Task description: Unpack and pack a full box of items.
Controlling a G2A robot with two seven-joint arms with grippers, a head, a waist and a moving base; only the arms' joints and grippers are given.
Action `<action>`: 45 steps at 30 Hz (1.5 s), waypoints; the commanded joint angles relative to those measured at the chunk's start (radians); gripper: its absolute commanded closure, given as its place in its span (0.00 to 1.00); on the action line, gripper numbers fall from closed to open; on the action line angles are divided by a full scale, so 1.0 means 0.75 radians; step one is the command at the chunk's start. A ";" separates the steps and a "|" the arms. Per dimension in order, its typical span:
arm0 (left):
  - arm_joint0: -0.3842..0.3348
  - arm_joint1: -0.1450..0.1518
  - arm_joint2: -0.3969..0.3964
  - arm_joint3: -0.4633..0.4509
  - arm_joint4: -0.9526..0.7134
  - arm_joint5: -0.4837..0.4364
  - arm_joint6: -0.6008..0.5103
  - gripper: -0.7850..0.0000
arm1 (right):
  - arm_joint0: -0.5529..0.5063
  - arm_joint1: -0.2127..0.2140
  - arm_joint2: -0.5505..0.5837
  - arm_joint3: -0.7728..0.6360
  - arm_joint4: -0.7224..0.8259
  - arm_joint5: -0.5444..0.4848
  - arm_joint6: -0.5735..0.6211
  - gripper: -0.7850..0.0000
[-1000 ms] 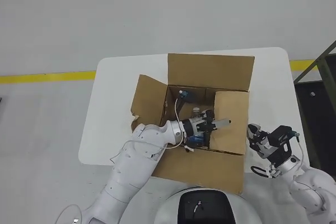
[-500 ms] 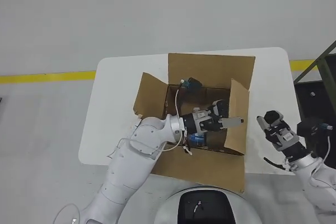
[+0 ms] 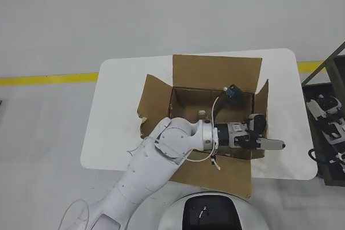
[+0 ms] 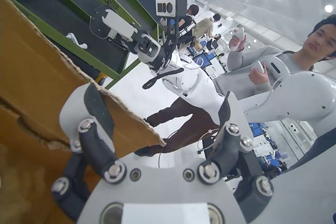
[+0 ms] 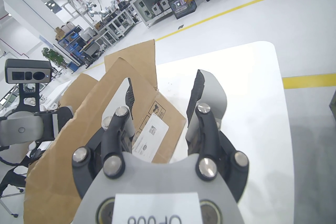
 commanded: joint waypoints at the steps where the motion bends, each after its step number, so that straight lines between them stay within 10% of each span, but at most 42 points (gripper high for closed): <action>1: -0.023 -0.013 0.027 0.018 0.010 -0.006 -0.003 0.00 | -0.006 0.002 0.015 -0.015 0.034 -0.005 0.053 0.36; 6: -0.068 -0.045 0.095 0.060 0.057 -0.006 0.000 0.00 | 0.012 0.007 0.039 -0.046 0.083 0.010 0.160 0.32; 11: -0.084 -0.071 0.143 0.101 0.083 -0.013 -0.002 0.00 | 0.052 0.012 0.034 -0.057 0.092 0.032 0.227 0.50; 32: -0.104 -0.123 0.167 0.225 0.101 -0.039 -0.053 0.00 | 0.154 0.025 -0.090 0.033 0.039 0.069 0.399 0.73; 36: -0.097 -0.119 0.135 0.234 0.123 -0.042 -0.045 0.00 | 0.134 0.022 -0.092 0.066 0.058 0.061 0.356 1.00; 45: -0.019 -0.057 -0.039 0.214 0.212 -0.018 -0.065 0.00 | 0.134 0.022 -0.089 0.131 0.024 0.004 0.295 1.00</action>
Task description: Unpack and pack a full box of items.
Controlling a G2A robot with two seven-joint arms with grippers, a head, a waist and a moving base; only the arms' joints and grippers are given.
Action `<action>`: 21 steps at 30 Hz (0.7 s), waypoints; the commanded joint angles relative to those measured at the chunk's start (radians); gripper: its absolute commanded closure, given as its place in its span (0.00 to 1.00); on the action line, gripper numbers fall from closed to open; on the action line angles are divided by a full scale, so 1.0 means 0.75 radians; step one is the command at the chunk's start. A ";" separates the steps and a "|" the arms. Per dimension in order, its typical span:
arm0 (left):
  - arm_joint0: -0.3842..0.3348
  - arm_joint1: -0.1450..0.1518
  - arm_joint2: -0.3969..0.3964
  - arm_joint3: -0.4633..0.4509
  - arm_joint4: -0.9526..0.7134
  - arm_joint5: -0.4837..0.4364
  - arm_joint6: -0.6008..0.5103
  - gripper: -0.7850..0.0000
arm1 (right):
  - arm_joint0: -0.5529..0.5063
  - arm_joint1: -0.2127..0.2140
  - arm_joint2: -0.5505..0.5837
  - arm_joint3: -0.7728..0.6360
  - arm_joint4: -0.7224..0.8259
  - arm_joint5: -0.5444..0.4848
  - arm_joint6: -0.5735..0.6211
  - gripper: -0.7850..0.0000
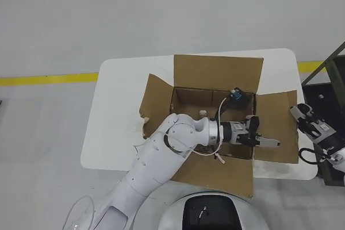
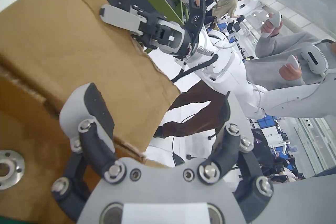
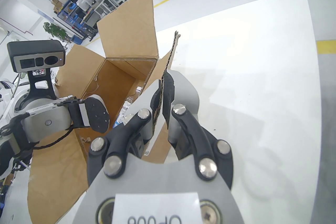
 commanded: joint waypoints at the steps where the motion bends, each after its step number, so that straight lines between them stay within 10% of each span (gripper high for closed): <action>1: 0.031 0.021 -0.051 -0.029 0.038 0.012 -0.011 0.00 | 0.005 0.000 -0.007 0.020 -0.015 -0.021 -0.012 1.00; 21: 0.117 0.068 -0.167 -0.137 0.113 0.049 -0.041 0.00 | 0.090 -0.001 -0.094 0.193 -0.034 -0.141 -0.069 1.00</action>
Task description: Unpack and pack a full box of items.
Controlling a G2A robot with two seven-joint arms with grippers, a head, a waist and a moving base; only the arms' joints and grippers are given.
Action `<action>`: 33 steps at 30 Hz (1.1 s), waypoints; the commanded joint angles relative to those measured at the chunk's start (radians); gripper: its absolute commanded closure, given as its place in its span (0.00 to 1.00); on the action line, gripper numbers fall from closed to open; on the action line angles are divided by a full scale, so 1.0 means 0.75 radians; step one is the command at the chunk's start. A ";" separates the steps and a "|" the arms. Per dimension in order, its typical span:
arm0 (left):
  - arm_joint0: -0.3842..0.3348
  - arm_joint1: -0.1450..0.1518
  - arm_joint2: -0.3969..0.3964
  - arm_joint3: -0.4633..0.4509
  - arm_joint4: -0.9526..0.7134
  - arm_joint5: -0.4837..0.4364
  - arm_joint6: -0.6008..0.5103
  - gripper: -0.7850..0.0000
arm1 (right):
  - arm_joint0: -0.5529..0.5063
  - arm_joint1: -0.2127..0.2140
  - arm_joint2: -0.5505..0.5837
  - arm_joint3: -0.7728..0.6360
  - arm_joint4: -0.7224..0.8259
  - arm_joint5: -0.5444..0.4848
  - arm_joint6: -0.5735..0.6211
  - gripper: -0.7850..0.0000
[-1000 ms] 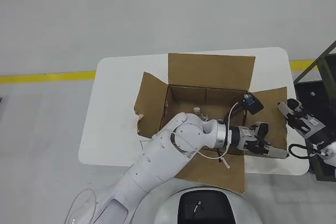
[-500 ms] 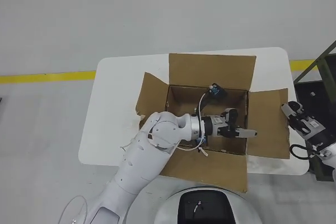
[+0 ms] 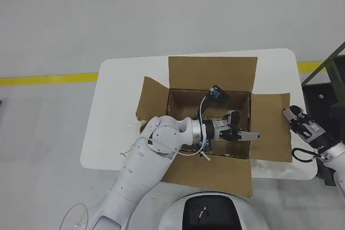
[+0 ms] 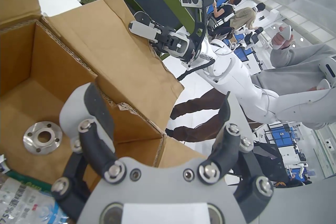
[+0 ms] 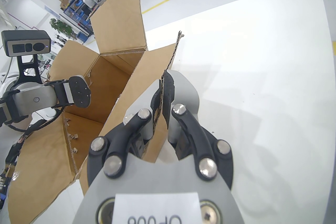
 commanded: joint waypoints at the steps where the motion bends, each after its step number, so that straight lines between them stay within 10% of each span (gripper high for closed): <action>1: 0.000 0.000 0.000 0.000 0.000 0.000 0.000 0.00 | 0.004 0.000 -0.002 0.008 0.001 -0.005 -0.009 1.00; 20: 0.000 0.000 0.000 0.000 0.000 0.000 0.000 0.00 | 0.085 0.002 -0.059 0.066 -0.059 -0.039 -0.022 1.00; 23: 0.000 0.000 0.000 0.000 0.000 0.000 0.000 0.00 | 0.092 0.002 -0.063 0.061 -0.054 -0.037 -0.026 0.61; 25: 0.000 0.000 0.000 0.000 0.000 0.000 0.000 0.00 | 0.085 0.002 -0.062 0.048 -0.055 -0.041 -0.033 0.52; 27: 0.000 0.000 0.000 0.000 0.000 0.000 0.000 0.00 | 0.072 0.002 -0.052 0.022 -0.072 -0.043 -0.051 0.06; 33: 0.020 0.017 -0.036 -0.072 0.116 0.111 -0.007 0.00 | -0.008 0.004 0.013 -0.104 -0.128 -0.052 -0.117 0.00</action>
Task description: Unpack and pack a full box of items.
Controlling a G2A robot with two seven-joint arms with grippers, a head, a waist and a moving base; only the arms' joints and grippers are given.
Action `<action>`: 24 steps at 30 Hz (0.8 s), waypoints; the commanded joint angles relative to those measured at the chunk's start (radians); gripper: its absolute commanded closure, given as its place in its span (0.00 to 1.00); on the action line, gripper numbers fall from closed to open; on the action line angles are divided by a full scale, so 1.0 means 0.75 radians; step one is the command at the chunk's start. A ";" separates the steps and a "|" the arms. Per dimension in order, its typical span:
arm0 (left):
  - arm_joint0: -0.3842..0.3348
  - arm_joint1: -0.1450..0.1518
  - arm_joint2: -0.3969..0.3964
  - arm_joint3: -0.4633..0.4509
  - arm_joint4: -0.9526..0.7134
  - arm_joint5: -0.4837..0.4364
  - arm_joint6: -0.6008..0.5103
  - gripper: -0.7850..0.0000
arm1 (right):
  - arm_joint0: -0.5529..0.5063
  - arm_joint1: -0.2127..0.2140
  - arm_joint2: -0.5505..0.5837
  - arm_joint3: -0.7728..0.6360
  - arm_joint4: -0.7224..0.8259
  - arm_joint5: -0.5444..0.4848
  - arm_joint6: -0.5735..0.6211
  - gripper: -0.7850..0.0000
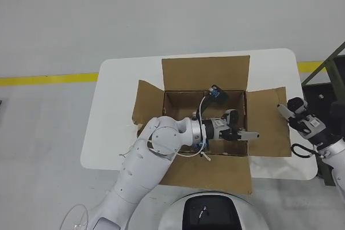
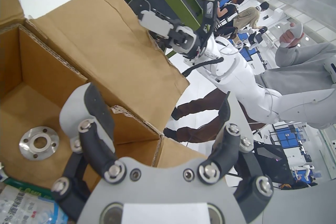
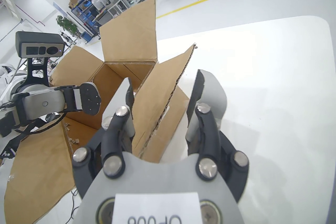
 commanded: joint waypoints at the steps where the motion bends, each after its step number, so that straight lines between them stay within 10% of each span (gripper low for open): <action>1: 0.006 0.008 -0.019 -0.034 0.040 0.080 -0.025 0.00 | -0.031 0.001 0.026 -0.045 -0.021 0.000 -0.016 0.00; 13: 0.020 0.054 -0.057 -0.172 0.425 0.528 -0.300 0.00 | -0.202 -0.004 0.167 -0.266 -0.077 -0.010 -0.113 0.00; 24: 0.021 0.054 -0.054 -0.177 0.426 0.540 -0.308 0.00 | -0.310 -0.017 0.211 -0.299 -0.090 -0.059 -0.223 0.00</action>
